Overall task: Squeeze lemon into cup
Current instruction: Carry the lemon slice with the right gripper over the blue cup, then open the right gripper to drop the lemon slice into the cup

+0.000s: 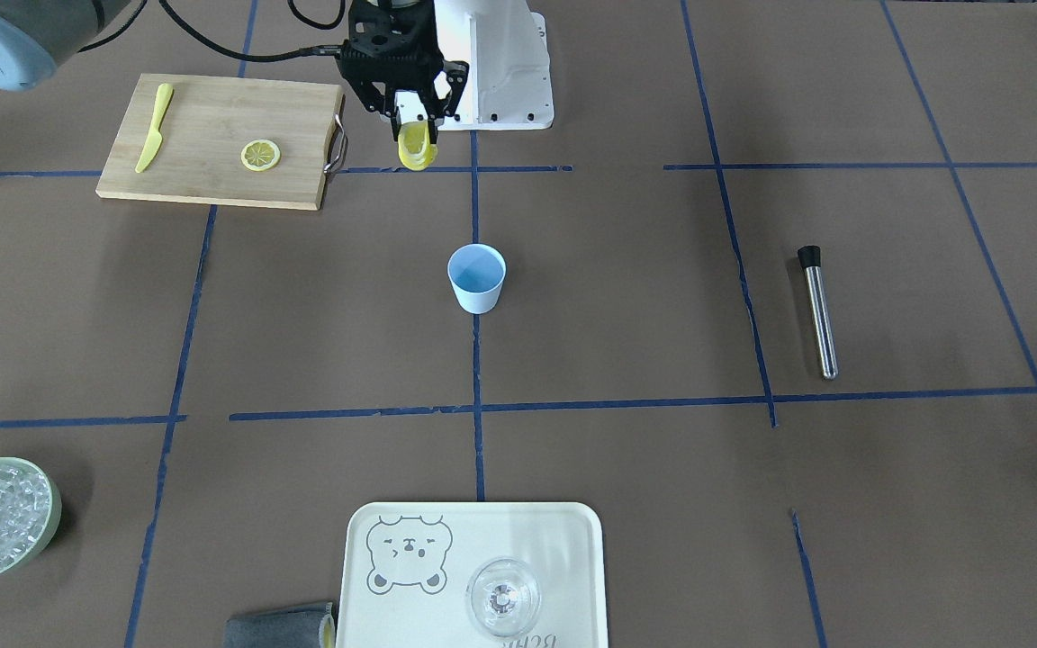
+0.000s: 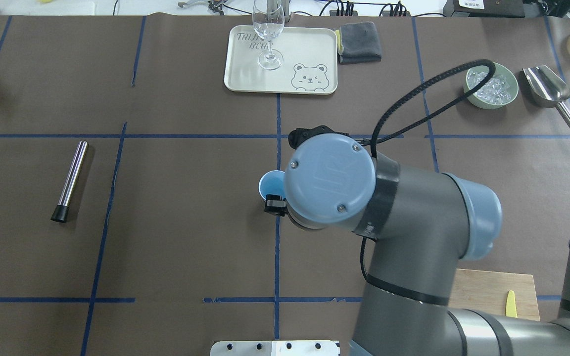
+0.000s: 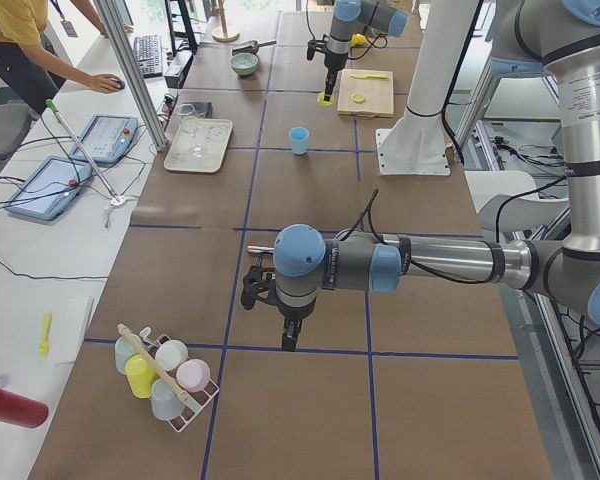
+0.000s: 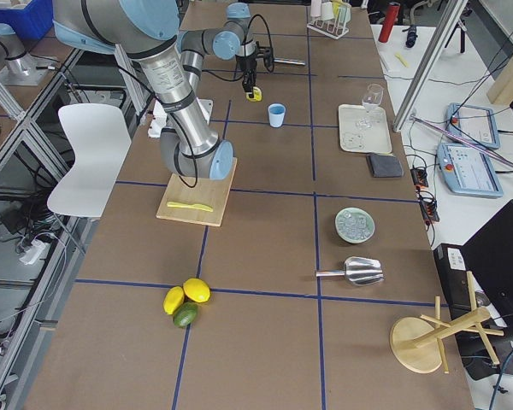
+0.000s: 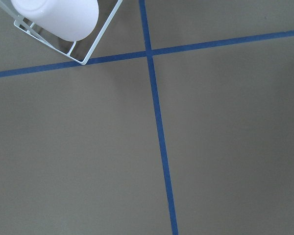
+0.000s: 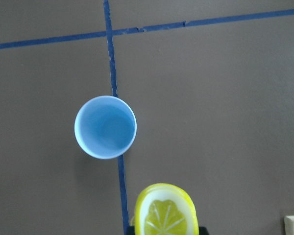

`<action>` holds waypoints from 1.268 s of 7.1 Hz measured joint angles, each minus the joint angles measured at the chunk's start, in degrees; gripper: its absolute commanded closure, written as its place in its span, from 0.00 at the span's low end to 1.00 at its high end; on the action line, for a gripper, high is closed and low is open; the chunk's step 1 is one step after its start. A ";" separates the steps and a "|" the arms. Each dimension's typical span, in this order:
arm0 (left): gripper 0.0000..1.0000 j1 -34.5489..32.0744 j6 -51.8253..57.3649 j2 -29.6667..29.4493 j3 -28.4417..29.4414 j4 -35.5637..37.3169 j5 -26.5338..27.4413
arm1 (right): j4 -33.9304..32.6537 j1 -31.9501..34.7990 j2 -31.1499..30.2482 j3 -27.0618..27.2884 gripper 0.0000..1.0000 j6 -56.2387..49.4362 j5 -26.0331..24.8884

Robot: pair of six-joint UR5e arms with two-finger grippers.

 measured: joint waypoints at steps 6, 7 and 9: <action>0.00 0.00 0.00 0.07 0.11 0.00 0.00 | 11.32 4.18 8.91 -23.06 0.90 -2.61 2.49; 0.00 0.00 0.00 0.03 0.08 -0.02 0.00 | 11.38 4.13 8.79 -23.42 0.76 -2.77 2.88; 0.00 0.00 0.00 0.00 0.05 -0.06 0.00 | 11.43 3.95 8.37 -23.58 0.00 -2.92 3.10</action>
